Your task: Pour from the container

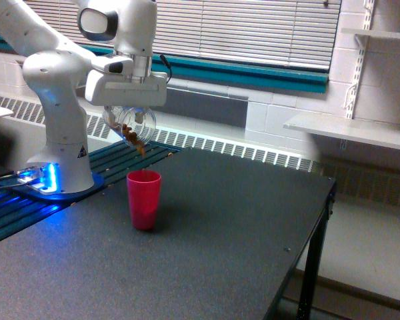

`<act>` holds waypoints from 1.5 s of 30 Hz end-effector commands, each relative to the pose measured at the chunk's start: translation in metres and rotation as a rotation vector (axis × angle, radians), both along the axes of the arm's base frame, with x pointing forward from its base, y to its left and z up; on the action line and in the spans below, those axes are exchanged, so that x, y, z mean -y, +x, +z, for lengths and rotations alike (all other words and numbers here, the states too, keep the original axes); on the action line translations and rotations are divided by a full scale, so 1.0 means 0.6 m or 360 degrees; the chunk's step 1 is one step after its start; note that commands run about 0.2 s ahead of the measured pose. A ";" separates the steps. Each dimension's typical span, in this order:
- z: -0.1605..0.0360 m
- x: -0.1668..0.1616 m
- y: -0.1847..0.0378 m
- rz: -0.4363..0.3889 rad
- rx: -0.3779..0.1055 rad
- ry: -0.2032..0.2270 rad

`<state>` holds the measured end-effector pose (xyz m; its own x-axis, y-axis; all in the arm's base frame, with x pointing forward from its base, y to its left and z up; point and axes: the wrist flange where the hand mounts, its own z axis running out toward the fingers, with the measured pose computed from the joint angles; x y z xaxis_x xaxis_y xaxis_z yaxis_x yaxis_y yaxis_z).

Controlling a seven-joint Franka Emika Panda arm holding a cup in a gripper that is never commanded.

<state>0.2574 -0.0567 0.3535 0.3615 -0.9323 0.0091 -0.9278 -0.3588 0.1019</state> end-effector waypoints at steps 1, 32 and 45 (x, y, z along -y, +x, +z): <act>-0.033 -0.013 -0.013 -0.0011 -0.0089 0.0009; -0.062 -0.008 -0.016 -0.0007 -0.0168 0.0010; -0.078 -0.014 -0.016 -0.0010 -0.0216 0.0012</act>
<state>0.2565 -0.0570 0.3232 0.3534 -0.9345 -0.0418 -0.9182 -0.3550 0.1756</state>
